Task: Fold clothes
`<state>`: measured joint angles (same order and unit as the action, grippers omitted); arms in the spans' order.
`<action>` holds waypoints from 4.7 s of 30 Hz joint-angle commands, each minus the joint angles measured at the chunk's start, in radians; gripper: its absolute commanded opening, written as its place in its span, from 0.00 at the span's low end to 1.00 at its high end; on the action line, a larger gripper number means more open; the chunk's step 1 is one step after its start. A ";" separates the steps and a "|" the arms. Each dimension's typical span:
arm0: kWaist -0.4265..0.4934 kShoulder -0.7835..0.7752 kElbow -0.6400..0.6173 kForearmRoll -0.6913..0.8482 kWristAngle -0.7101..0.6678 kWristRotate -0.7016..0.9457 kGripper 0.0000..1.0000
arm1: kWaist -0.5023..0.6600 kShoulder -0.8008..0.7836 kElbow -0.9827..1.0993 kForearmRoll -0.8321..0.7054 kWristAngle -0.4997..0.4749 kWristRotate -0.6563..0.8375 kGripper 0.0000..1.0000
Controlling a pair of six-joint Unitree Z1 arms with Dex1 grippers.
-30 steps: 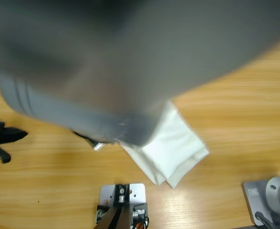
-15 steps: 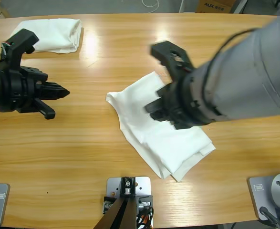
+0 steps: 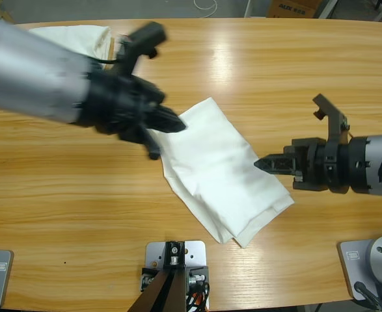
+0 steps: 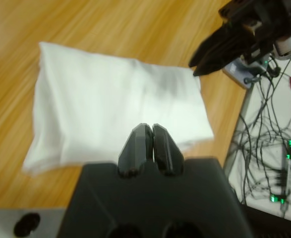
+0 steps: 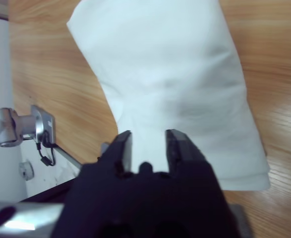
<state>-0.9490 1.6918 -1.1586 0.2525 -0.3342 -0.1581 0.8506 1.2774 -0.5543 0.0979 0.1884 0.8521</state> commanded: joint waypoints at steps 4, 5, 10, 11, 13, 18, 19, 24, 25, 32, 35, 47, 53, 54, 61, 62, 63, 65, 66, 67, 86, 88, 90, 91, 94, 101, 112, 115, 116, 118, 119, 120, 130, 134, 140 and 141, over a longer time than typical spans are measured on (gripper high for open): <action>0.007 0.313 -0.049 -0.038 -0.051 0.033 0.00 | -0.015 0.059 0.206 -0.185 0.027 0.080 0.00; 0.008 0.324 -0.049 -0.037 -0.037 0.030 0.00 | -0.015 0.079 0.210 -0.192 0.032 0.081 0.00; 0.039 0.362 -0.044 -0.035 0.019 0.015 0.00 | -0.015 0.208 0.216 -0.203 0.046 0.090 0.00; 0.046 0.360 -0.041 -0.034 0.022 0.012 0.00 | -0.015 0.225 0.217 -0.202 0.046 0.091 0.00; 0.056 0.351 -0.027 -0.031 0.032 0.008 0.00 | -0.015 0.254 0.217 -0.201 0.048 0.092 0.00; 0.080 0.340 0.046 -0.033 0.056 0.007 0.00 | -0.015 0.297 0.215 -0.193 0.035 0.101 0.00; 0.084 0.338 0.060 -0.034 0.061 0.006 0.00 | -0.015 0.300 0.213 -0.187 0.030 0.101 0.00; 0.118 0.320 0.143 -0.048 0.095 -0.014 0.00 | -0.015 0.312 0.211 -0.165 0.020 0.107 0.00; 0.128 0.316 0.167 -0.058 0.102 -0.017 0.00 | -0.015 0.311 0.211 -0.163 0.020 0.108 0.00; 0.194 0.073 0.312 -0.162 0.123 -0.026 0.00 | -0.015 0.307 0.211 -0.158 0.020 0.106 0.00; 0.156 -0.098 0.260 -0.128 0.111 -0.034 0.00 | -0.015 0.305 0.211 -0.158 0.020 0.101 0.00; 0.083 0.249 -0.126 -0.121 -0.159 -0.041 0.00 | -0.013 0.401 0.204 -0.156 0.067 -0.051 0.00; 0.082 0.453 -0.329 0.089 -0.143 -0.042 0.00 | -0.013 0.378 0.205 -0.138 0.068 -0.051 0.00; 0.082 0.478 -0.363 0.142 -0.123 -0.043 0.00 | -0.013 0.376 0.205 -0.135 0.067 -0.051 0.00; 0.086 0.587 -0.486 0.362 -0.034 -0.048 0.00 | -0.013 0.374 0.205 -0.124 0.062 -0.053 0.00; 0.091 0.606 -0.505 0.387 -0.027 -0.051 0.00 | -0.013 0.371 0.204 -0.118 0.061 -0.053 0.00; 0.095 0.631 -0.535 0.422 -0.026 -0.057 0.00 | -0.013 0.365 0.203 -0.112 0.060 -0.053 0.00; 0.103 0.677 -0.622 0.522 -0.017 -0.077 0.00 | -0.013 0.343 0.201 -0.096 0.055 -0.053 0.00; 0.106 0.699 -0.674 0.583 -0.002 -0.085 0.00 | -0.013 0.333 0.196 -0.078 0.048 -0.053 0.00; 0.112 0.720 -0.719 0.634 0.013 -0.098 0.00 | -0.013 0.326 0.182 -0.050 0.037 -0.059 0.00; 0.154 0.525 -0.792 0.654 0.231 -0.153 0.00 | -0.013 0.350 0.034 0.114 0.017 -0.182 0.00; 0.154 0.461 -0.765 0.653 0.231 -0.150 0.00 | -0.013 0.368 0.019 0.115 0.017 -0.193 0.00; 0.147 0.400 -0.690 0.636 0.227 -0.148 0.00 | -0.013 0.409 -0.014 0.160 0.016 -0.232 0.00; 0.146 0.367 -0.627 0.612 0.224 -0.147 0.00 | -0.013 0.434 -0.035 0.191 0.015 -0.255 0.00; 0.150 0.258 -0.407 0.515 0.224 -0.151 0.00 | -0.013 0.536 -0.167 0.354 -0.030 -0.353 0.00; 0.158 0.115 -0.190 0.450 0.227 -0.156 0.00 | -0.013 0.647 -0.347 0.563 -0.192 -0.515 0.00; 0.159 0.027 -0.047 0.406 0.236 -0.179 0.00 | -0.002 0.698 -0.453 0.554 -0.482 -1.043 0.00; 0.158 0.018 -0.042 0.404 0.236 -0.181 0.00 | -0.002 0.636 -0.452 0.545 -0.537 -1.025 0.24; 0.158 0.016 -0.040 0.401 0.236 -0.181 0.00 | -0.002 0.583 -0.456 0.550 -0.554 -0.976 0.66; 0.158 0.010 -0.027 0.391 0.236 -0.181 0.00 | -0.002 0.458 -0.477 0.603 -0.556 -0.871 0.99; 0.157 0.007 -0.022 0.390 0.238 -0.179 0.00 | -0.002 0.399 -0.499 0.642 -0.556 -0.818 1.00; 0.155 0.002 -0.016 0.390 0.250 -0.177 0.00 | -0.002 0.352 -0.526 0.684 -0.554 -0.758 1.00; 0.147 -0.097 0.059 0.355 0.274 -0.135 1.00 | -0.011 0.509 -0.699 0.757 -0.136 0.001 1.00; 0.147 -0.164 0.126 0.355 0.284 -0.136 1.00 | -0.011 0.633 -0.750 0.762 -0.101 0.058 1.00; 0.147 -0.220 0.207 0.352 0.284 -0.146 1.00 | -0.011 0.778 -0.821 0.737 -0.131 0.070 0.99; 0.147 -0.225 0.212 0.352 0.284 -0.147 1.00 | -0.011 0.789 -0.820 0.730 -0.141 0.063 0.98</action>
<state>-0.7985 1.5318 -1.0363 0.6178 -0.0633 -0.3048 0.8452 1.8949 -1.3319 0.8641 0.0650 0.9056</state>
